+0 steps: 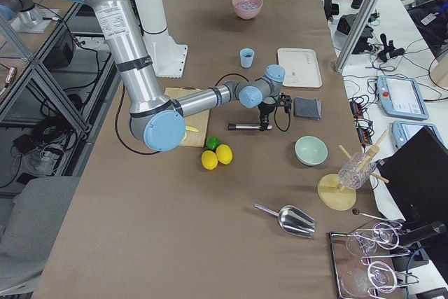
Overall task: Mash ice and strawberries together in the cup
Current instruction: 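Lower the right gripper and close it on the metal pestle's end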
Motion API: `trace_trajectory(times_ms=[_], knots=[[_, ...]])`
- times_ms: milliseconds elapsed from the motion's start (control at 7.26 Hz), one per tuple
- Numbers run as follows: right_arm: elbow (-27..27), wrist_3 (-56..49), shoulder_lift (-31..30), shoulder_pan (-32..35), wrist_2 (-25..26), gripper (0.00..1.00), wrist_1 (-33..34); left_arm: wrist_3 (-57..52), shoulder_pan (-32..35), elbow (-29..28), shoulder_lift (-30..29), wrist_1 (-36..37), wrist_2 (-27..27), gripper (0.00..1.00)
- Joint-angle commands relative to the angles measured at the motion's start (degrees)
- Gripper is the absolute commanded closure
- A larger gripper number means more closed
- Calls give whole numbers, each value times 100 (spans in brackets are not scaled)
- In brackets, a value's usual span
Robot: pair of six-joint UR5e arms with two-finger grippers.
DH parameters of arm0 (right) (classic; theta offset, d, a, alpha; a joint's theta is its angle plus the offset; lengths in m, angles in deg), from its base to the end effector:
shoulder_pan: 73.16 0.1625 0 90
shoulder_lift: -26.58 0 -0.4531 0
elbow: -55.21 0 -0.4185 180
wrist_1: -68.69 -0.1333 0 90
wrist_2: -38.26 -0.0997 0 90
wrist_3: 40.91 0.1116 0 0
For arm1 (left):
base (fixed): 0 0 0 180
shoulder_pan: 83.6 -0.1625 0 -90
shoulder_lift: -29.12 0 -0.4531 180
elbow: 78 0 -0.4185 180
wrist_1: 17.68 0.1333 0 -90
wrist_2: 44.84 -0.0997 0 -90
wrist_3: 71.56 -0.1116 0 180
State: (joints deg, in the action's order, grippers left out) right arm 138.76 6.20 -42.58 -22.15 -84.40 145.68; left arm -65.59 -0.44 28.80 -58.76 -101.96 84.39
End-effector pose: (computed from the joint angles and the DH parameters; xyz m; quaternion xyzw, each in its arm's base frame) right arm -0.3826 -0.5887 0.5195 -0.0204 -0.3548 -0.0004 0.9347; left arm -0.0027 -0.5039 0.5791 0.0358 0.3408 0.0334 0.9389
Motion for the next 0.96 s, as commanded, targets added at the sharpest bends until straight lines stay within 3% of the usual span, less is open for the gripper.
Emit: trace_trajectory(times_ms=[0,276,413,551,827], knots=[[-14,-96,-62,-3,-4,22,-17,0,-2,17,-9,-1,-12,1],[-32,-123,-63,-3,-4,24,-17,0,-10,17,-18,-1,-12,2],[-23,-106,-63,-3,-47,30,-9,0,-10,8,-18,-1,-12,1],[-23,-106,-54,-3,-91,45,-8,0,-10,17,-18,-1,-12,2],[3,-123,-45,41,-283,100,-8,0,-19,17,-18,-1,-12,2]])
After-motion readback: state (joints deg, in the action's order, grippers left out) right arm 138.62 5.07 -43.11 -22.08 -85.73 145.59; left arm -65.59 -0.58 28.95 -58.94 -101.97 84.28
